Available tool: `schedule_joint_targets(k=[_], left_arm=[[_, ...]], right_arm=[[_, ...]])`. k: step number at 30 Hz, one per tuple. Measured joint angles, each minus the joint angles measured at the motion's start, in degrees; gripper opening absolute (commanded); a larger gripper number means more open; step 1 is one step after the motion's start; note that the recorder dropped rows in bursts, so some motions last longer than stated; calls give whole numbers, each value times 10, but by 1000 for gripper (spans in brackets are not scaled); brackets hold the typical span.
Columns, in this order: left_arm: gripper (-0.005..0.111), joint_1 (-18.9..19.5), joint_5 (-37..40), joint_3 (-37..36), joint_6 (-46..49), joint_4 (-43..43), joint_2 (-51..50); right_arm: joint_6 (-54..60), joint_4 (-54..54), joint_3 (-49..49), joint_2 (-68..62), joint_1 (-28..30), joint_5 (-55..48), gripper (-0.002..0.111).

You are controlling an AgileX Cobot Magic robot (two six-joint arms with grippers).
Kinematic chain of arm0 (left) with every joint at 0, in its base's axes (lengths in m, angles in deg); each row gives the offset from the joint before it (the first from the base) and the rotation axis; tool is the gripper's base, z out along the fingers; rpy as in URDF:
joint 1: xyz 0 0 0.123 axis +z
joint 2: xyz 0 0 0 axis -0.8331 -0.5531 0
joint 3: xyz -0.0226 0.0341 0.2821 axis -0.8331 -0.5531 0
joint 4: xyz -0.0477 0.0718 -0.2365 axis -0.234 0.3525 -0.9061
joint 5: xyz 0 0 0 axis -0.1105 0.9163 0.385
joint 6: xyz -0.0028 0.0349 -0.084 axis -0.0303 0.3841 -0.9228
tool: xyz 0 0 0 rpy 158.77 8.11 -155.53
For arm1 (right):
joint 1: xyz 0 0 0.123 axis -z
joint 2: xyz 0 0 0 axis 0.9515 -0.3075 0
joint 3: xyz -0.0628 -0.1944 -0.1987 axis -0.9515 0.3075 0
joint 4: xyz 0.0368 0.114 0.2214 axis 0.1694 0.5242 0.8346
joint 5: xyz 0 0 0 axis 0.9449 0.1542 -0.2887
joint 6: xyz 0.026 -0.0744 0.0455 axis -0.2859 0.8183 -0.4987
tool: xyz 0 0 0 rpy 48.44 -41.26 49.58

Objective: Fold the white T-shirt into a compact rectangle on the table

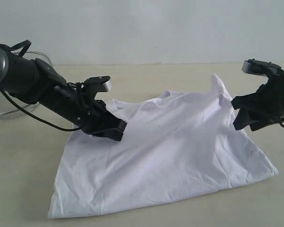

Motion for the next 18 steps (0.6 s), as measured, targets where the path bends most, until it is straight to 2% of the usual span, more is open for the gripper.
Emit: schedule_joint_targets(k=[4, 18], left_arm=[[5, 0, 0, 0, -6, 5, 0], [5, 0, -1, 3, -34, 27, -18]], right_arm=[[-1, 5, 0, -19, 0, 0, 41], [-2, 15, 0, -23, 0, 0, 41]])
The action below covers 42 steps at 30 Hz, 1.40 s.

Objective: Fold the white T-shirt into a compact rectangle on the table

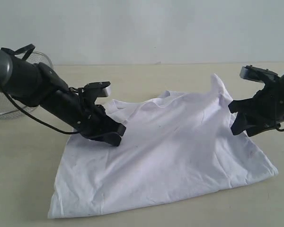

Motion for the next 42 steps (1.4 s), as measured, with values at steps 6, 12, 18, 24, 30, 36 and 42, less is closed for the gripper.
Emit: schedule_joint_targets(k=[6, 12, 18, 24, 30, 36, 42], left_arm=[[5, 0, 3, 2, -3, 0, -3], [5, 0, 3, 2, -3, 0, -3], [5, 0, 3, 2, -3, 0, -3], [5, 0, 3, 2, -4, -1, -3], [5, 0, 3, 2, -6, -1, -3], [5, 0, 3, 2, -6, -1, -3], [5, 0, 3, 2, -6, -1, -3]], right_arm=[[0, 0, 0, 0, 0, 0, 41], [0, 0, 0, -3, 0, -4, 41], [0, 0, 0, -14, 0, -14, 41], [0, 0, 0, -23, 0, -17, 21], [2, 0, 0, -24, 0, -19, 0], [2, -14, 0, -24, 0, -19, 0], [-70, -84, 0, -11, 0, -19, 0]])
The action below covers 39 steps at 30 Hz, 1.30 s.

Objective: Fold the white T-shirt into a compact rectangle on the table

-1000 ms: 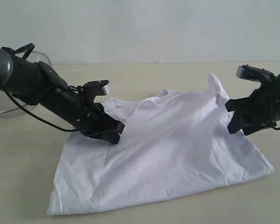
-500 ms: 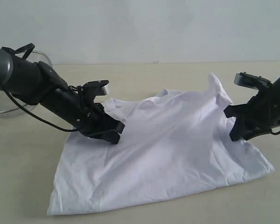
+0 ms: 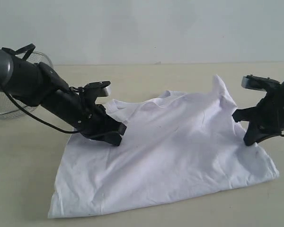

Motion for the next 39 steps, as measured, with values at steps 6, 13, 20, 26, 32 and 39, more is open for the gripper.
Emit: schedule_joint_targets(k=[6, 13, 20, 26, 32, 39], left_arm=[[5, 0, 0, 0, 0, 0, 0], [5, 0, 0, 0, 0, 0, 0], [5, 0, 0, 0, 0, 0, 0], [5, 0, 0, 0, 0, 0, 0], [5, 0, 0, 0, 0, 0, 0], [5, 0, 0, 0, 0, 0, 0]], right_arm=[[-67, -53, 0, 21, 0, -4, 0], [-86, -69, 0, 22, 0, -31, 0], [-85, -72, 0, 22, 0, -32, 18], [-85, -75, 0, 22, 0, -16, 62], [-109, -80, -11, 22, 0, 8, 40], [-89, -49, -97, 24, 0, 27, 0]])
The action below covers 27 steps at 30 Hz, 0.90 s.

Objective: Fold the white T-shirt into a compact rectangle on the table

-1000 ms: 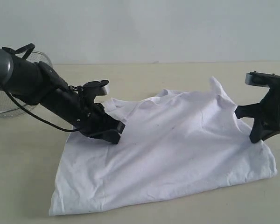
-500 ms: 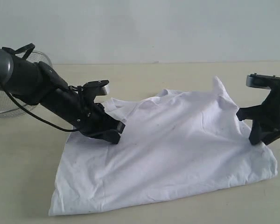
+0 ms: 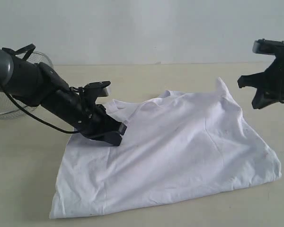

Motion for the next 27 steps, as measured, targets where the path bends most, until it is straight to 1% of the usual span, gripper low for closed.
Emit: schedule_joint_targets(k=[1, 3, 4, 6, 8, 11, 13, 18, 21, 27], left_arm=[[5, 0, 0, 0, 0, 0, 0], [5, 0, -1, 1, -19, 11, 0], [5, 0, -3, 1, -28, 19, 0], [5, -1, -5, 4, -54, 38, 0], [5, -4, -6, 6, -73, 53, 0], [5, -5, -6, 6, -82, 58, 0], [5, -5, -6, 7, -84, 57, 0], [5, -5, -6, 7, -88, 59, 0], [5, -5, -6, 7, -90, 59, 0], [5, -2, -7, 7, -91, 59, 0]], right_arm=[[20, 25, -1, 0, 0, 11, 0], [81, 110, -11, -3, -1, 37, 0], [90, 123, -18, -8, -5, 41, 0], [97, 136, -36, -22, -15, 45, 0], [103, 143, -66, -53, -38, 46, 0], [91, 142, -116, -103, -57, 50, 0], [68, 127, -140, -123, -57, 51, 0], [-18, 18, -193, -168, -57, 53, 0], [-44, -32, -210, -183, -57, 55, 0], [-52, -59, -251, -186, -57, 58, 0]])
